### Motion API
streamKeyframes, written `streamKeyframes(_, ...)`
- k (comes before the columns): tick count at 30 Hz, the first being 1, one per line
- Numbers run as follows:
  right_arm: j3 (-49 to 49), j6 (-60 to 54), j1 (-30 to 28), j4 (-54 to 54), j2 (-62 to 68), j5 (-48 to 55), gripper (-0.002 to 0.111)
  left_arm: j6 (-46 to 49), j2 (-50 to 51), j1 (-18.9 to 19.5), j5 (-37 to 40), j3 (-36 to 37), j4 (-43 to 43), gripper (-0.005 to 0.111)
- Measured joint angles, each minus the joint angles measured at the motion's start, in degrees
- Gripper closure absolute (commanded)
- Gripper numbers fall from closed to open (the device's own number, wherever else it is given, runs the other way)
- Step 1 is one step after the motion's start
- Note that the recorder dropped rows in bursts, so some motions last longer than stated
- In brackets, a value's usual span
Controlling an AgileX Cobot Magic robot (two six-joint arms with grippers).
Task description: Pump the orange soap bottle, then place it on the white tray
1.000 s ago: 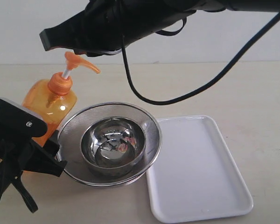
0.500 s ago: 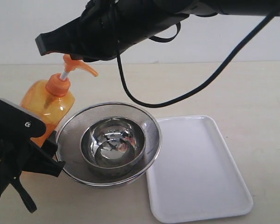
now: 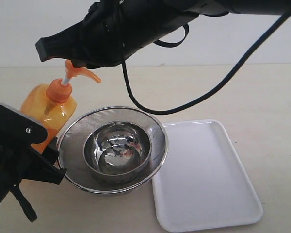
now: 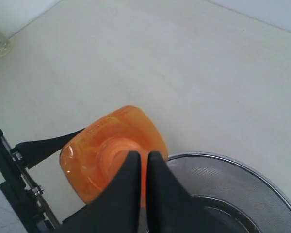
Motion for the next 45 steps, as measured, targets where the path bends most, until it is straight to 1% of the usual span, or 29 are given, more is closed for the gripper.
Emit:
streamKeyframes(8,-0.14,-0.32,1.61,-0.11,1.39,-0.03,0.107,0.46,0.0,0.32,-0.12,0.35,-1.88,0.102)
streamKeyframes(22,-0.14,-0.54,1.82,-0.42,3.13,0.2,0.107,1.27,0.0,0.46,-0.25,0.53,-3.72,0.102)
streamKeyframes(34,0.22,-0.54,2.23,-2.47,1.4,0.4,0.107,1.37,0.0,0.46,-0.34,0.62,-3.4,0.102)
streamKeyframes(37,0.71,1.43,2.75,-5.58,-0.42,3.36,0.107,0.32,0.0,0.46,-0.64,0.27,-1.77,0.102)
streamKeyframes(40,1.21,6.49,3.4,-11.79,-2.26,6.07,0.107,-0.41,0.0,0.1,-0.64,-0.11,0.24,0.102)
streamKeyframes(41,1.29,10.68,3.4,-17.26,-4.46,7.62,0.107,-0.58,0.0,-0.02,-0.64,-0.11,0.62,0.102)
streamKeyframes(43,1.29,15.86,3.4,-24.17,-8.2,9.01,0.107,-0.8,0.0,-0.02,-0.64,-0.11,0.62,0.102)
streamKeyframes(45,1.29,18.45,3.4,-26.96,-11.01,9.13,0.107,-0.79,0.0,-0.02,-0.64,-0.11,0.62,0.102)
